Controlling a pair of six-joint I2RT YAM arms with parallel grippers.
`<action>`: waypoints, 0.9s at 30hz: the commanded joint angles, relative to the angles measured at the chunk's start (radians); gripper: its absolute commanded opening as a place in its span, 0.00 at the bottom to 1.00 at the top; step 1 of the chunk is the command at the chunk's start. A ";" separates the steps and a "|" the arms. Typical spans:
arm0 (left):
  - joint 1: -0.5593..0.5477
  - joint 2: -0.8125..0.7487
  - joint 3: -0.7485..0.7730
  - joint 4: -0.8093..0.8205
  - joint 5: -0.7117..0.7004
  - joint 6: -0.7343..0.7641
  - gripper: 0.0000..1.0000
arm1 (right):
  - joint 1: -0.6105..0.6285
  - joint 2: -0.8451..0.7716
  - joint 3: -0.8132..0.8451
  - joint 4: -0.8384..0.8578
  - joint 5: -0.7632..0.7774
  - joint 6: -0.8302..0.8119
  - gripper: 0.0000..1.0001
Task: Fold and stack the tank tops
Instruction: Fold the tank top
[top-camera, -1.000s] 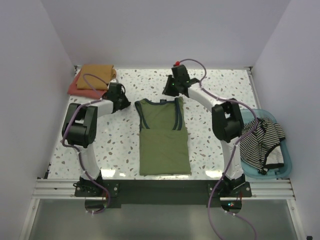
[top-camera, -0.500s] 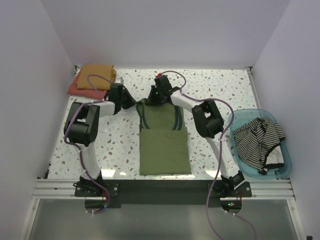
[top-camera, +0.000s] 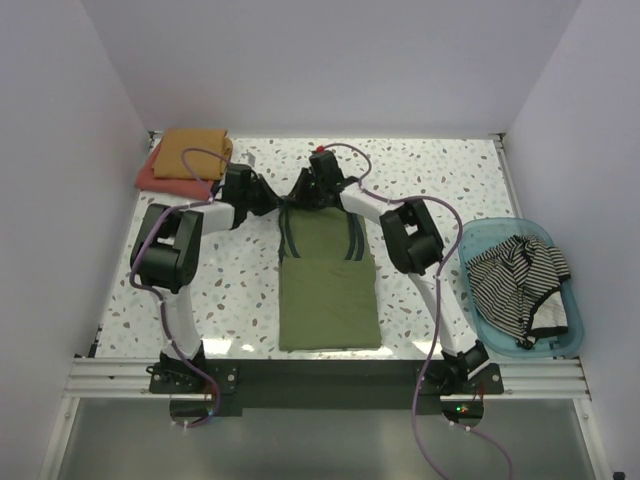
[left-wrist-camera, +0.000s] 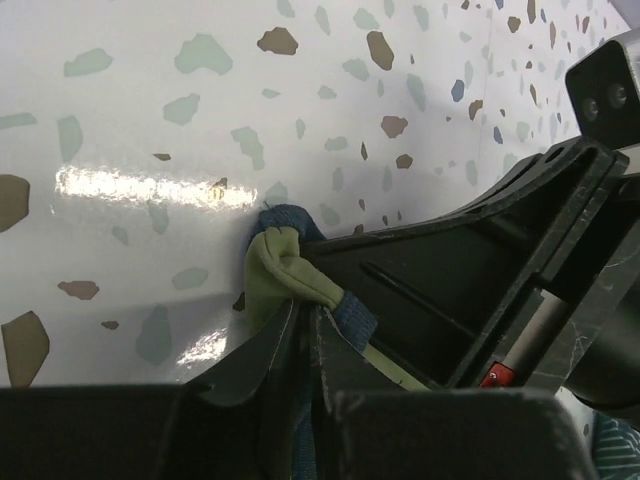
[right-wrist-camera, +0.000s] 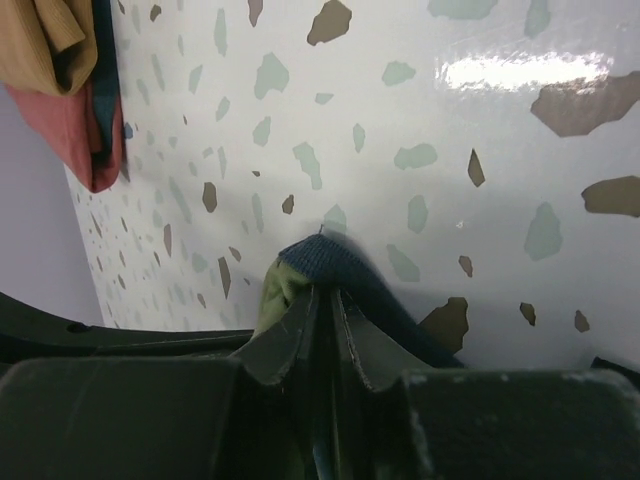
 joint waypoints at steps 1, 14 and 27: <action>-0.008 0.014 0.049 0.068 0.026 -0.042 0.14 | -0.027 -0.028 -0.031 0.067 -0.016 0.037 0.15; -0.040 0.069 0.115 0.071 -0.040 -0.095 0.15 | -0.101 0.030 -0.017 0.226 -0.175 0.227 0.19; -0.045 0.064 0.095 0.117 -0.034 -0.116 0.16 | -0.144 0.019 -0.057 0.351 -0.218 0.383 0.30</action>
